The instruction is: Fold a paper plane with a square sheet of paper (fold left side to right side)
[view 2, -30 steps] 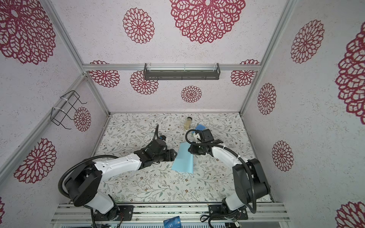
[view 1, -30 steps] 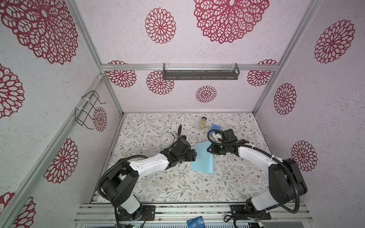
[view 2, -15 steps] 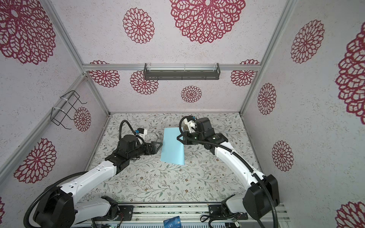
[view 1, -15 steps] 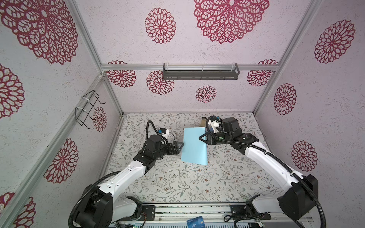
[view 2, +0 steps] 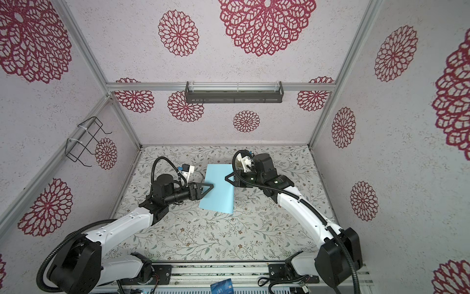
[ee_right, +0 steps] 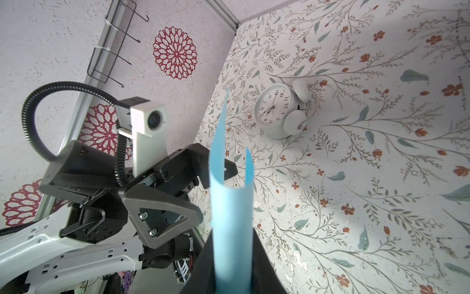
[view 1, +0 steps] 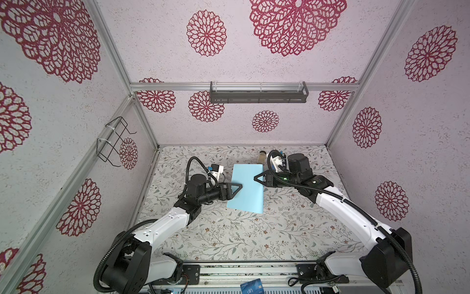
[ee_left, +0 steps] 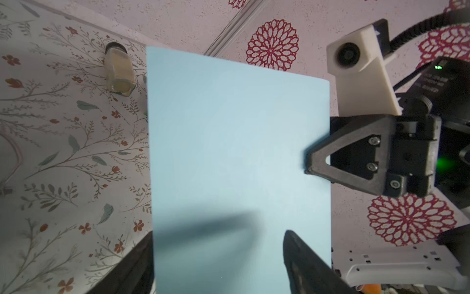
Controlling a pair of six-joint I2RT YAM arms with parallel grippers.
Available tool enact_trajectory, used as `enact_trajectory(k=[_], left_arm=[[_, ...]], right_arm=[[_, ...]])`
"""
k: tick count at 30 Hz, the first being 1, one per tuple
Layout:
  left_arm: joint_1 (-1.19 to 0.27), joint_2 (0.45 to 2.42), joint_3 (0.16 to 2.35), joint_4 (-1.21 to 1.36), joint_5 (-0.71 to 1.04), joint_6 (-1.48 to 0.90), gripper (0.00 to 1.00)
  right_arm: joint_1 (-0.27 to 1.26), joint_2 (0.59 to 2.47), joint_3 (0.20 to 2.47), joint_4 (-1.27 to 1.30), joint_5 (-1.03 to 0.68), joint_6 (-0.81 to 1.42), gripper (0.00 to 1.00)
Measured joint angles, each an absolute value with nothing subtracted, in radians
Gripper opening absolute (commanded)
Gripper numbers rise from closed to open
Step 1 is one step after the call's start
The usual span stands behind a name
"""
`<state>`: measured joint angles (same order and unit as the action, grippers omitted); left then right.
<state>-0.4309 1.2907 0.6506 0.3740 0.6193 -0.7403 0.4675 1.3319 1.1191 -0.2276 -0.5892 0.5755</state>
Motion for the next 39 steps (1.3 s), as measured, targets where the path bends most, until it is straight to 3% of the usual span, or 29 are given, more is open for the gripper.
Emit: enact_trajectory(k=[3, 8, 9, 13, 15, 18, 23, 30, 39], left_arm=[[-0.431, 1.311, 0.643, 0.406, 0.638, -0.757, 0.29], [-0.430, 1.336, 0.630, 0.422, 0.642, -0.776, 0.05], [-0.430, 1.341, 0.625, 0.427, 0.641, -0.781, 0.00], [-0.431, 1.357, 0.622, 0.430, 0.624, -0.798, 0.00], [-0.440, 1.370, 0.621, 0.429, 0.605, -0.807, 0.00], [-0.479, 1.407, 0.621, 0.427, 0.551, -0.823, 0.00], [-0.609, 1.509, 0.622, 0.401, 0.416, -0.856, 0.00], [-0.738, 1.664, 0.700, 0.152, 0.160, -0.899, 0.00], [-0.822, 1.671, 0.894, -0.149, -0.123, -0.900, 0.00]], right_arm=[[0.467, 1.337, 1.089, -0.224, -0.583, 0.574, 0.21], [0.467, 1.338, 1.045, -0.220, -0.571, 0.571, 0.22], [0.467, 1.338, 1.036, -0.220, -0.565, 0.570, 0.27], [0.449, 1.336, 0.991, -0.226, -0.524, 0.558, 0.62], [0.421, 1.330, 0.961, -0.242, -0.472, 0.558, 0.70], [0.339, 1.287, 0.879, -0.262, -0.368, 0.578, 0.71], [0.249, 1.204, 0.758, -0.284, -0.258, 0.579, 0.67], [0.266, 1.302, 0.699, -0.238, -0.330, 0.529, 0.54], [0.374, 1.493, 0.711, -0.190, -0.384, 0.487, 0.20]])
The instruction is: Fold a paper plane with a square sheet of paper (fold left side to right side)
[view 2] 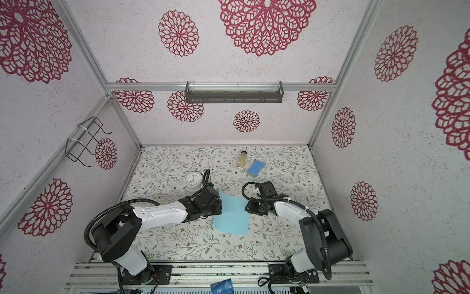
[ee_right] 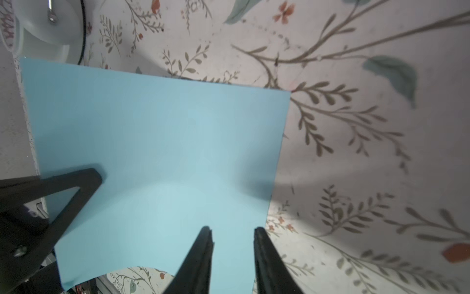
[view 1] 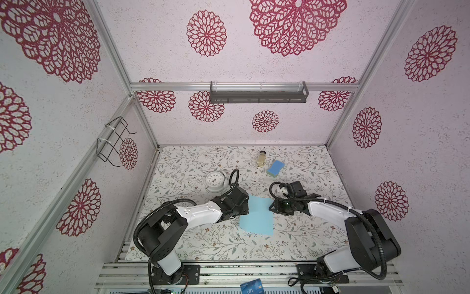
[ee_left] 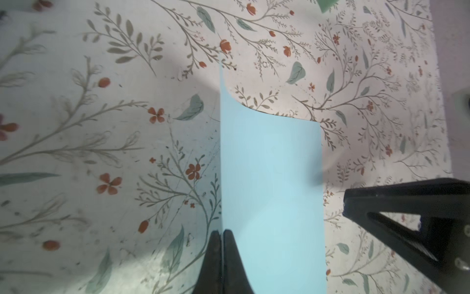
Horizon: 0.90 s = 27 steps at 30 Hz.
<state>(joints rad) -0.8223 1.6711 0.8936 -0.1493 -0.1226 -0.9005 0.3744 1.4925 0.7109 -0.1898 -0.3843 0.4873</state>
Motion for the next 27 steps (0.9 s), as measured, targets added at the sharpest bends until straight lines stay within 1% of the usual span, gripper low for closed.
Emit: enact_trajectory(k=[1, 5, 11, 19, 20, 24, 27], left_arm=[[-0.823, 1.671, 0.895, -0.166, -0.139, -0.907, 0.00], [-0.822, 1.685, 0.895, -0.216, -0.178, -0.921, 0.00], [-0.822, 1.700, 0.894, -0.251, -0.197, -0.929, 0.00], [-0.823, 1.699, 0.895, -0.256, -0.200, -0.923, 0.00], [-0.823, 1.699, 0.897, -0.261, -0.200, -0.918, 0.01], [-0.824, 1.696, 0.928, -0.295, -0.197, -0.898, 0.21], [-0.833, 1.694, 0.976, -0.316, -0.195, -0.881, 0.33]], right_arm=[[0.386, 1.510, 0.717, -0.186, -0.385, 0.486, 0.17], [0.413, 1.552, 0.732, -0.166, -0.394, 0.486, 0.08], [0.421, 1.612, 0.736, -0.129, -0.397, 0.486, 0.00], [0.421, 1.652, 0.748, -0.055, -0.419, 0.487, 0.00], [0.421, 1.652, 0.743, -0.044, -0.420, 0.488, 0.00], [0.421, 1.652, 0.726, -0.006, -0.427, 0.495, 0.00], [0.421, 1.651, 0.715, 0.021, -0.430, 0.500, 0.00]])
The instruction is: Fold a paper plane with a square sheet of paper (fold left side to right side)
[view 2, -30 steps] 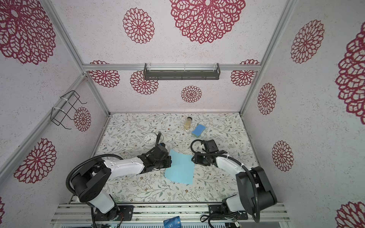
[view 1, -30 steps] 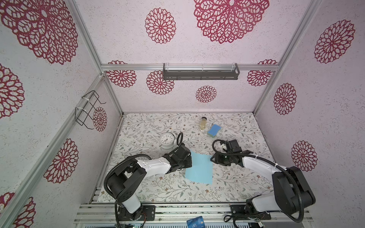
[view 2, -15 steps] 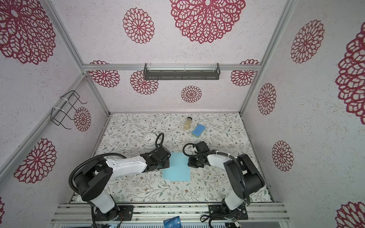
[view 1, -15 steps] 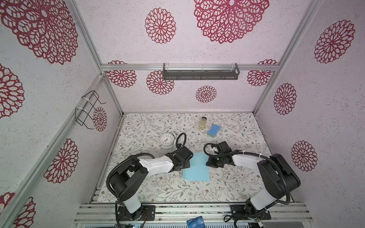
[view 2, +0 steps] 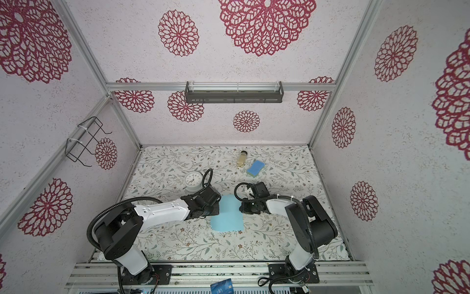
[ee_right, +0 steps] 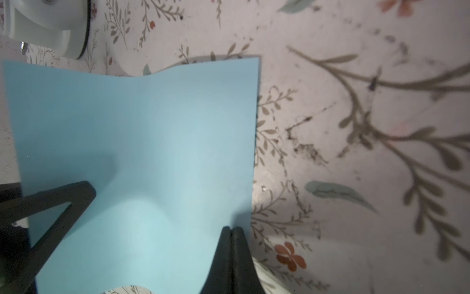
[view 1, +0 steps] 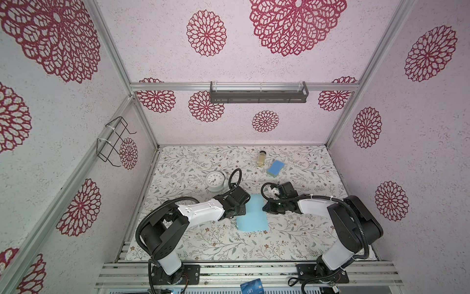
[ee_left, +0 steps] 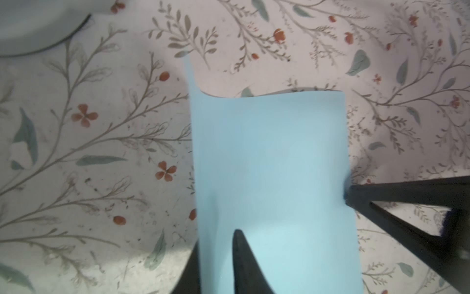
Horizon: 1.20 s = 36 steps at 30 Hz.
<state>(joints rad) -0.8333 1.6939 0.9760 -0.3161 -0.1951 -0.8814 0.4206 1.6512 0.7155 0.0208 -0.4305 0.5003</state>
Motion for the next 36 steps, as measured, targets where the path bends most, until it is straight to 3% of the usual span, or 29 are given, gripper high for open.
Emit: enact_trajectory(k=[6, 15, 34, 36], left_arm=[[-0.873, 1.698, 1.073, -0.334, -0.189, -0.861, 0.49], [-0.906, 1.800, 1.151, -0.346, -0.189, -0.839, 0.59], [-0.914, 1.837, 1.157, -0.372, -0.192, -0.820, 0.62], [-0.915, 1.837, 1.157, -0.372, -0.192, -0.819, 0.62]], right_arm=[[0.421, 1.652, 0.701, 0.054, -0.436, 0.508, 0.00], [0.420, 1.659, 0.693, 0.090, -0.449, 0.524, 0.00], [0.389, 1.647, 0.732, 0.031, -0.507, 0.588, 0.01], [0.374, 1.632, 0.752, 0.030, -0.510, 0.610, 0.15]])
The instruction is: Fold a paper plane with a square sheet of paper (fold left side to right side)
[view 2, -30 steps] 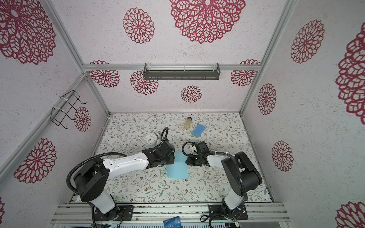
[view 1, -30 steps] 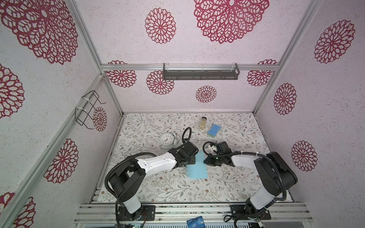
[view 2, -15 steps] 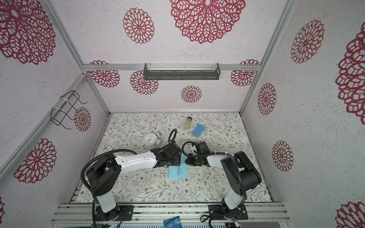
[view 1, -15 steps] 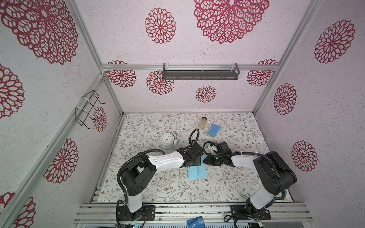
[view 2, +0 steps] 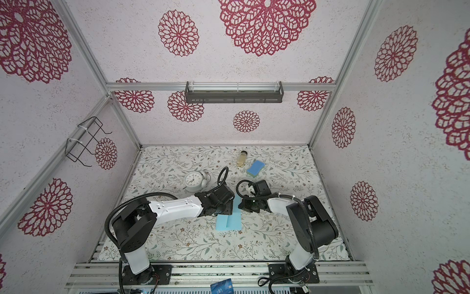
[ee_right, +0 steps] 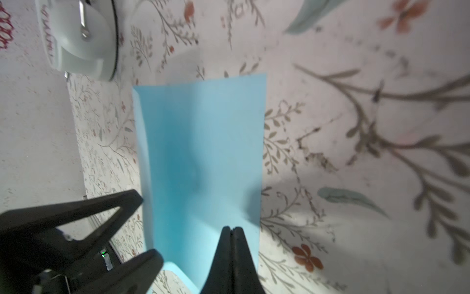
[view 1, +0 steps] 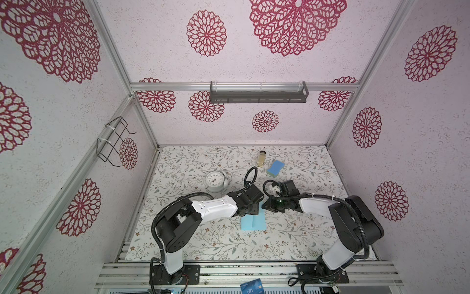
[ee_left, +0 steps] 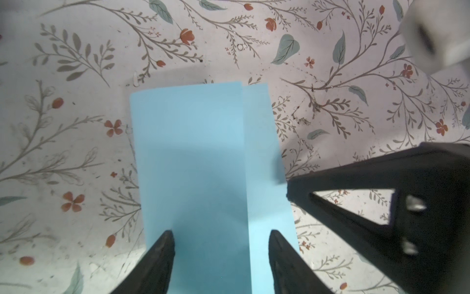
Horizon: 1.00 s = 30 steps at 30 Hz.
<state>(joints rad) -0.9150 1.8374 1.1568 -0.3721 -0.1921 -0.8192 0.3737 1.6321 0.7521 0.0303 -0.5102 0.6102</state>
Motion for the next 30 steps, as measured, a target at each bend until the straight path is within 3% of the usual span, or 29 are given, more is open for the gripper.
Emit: enact_trajectory(k=[3, 6, 17, 20, 23, 28, 30], left_arm=[[-0.917, 1.837, 1.157, -0.372, -0.192, -0.820, 0.62], [-0.920, 1.837, 1.157, -0.373, -0.193, -0.819, 0.62], [-0.925, 1.837, 1.157, -0.376, -0.194, -0.819, 0.62], [-0.925, 1.837, 1.157, -0.379, -0.194, -0.818, 0.62], [-0.925, 1.837, 1.157, -0.379, -0.194, -0.816, 0.62], [-0.926, 1.837, 1.163, -0.381, -0.193, -0.812, 0.63], [-0.927, 1.837, 1.174, -0.386, -0.193, -0.802, 0.66]], right_arm=[[0.352, 1.625, 0.783, 0.044, -0.521, 0.642, 0.34], [0.342, 1.633, 0.797, 0.075, -0.544, 0.676, 0.42], [0.364, 1.773, 0.809, 0.220, -0.623, 0.795, 0.46], [0.382, 1.782, 0.809, 0.240, -0.633, 0.809, 0.44], [0.393, 1.783, 0.809, 0.263, -0.638, 0.820, 0.36], [0.398, 1.783, 0.809, 0.285, -0.650, 0.823, 0.05], [0.398, 1.783, 0.809, 0.287, -0.658, 0.825, 0.00]])
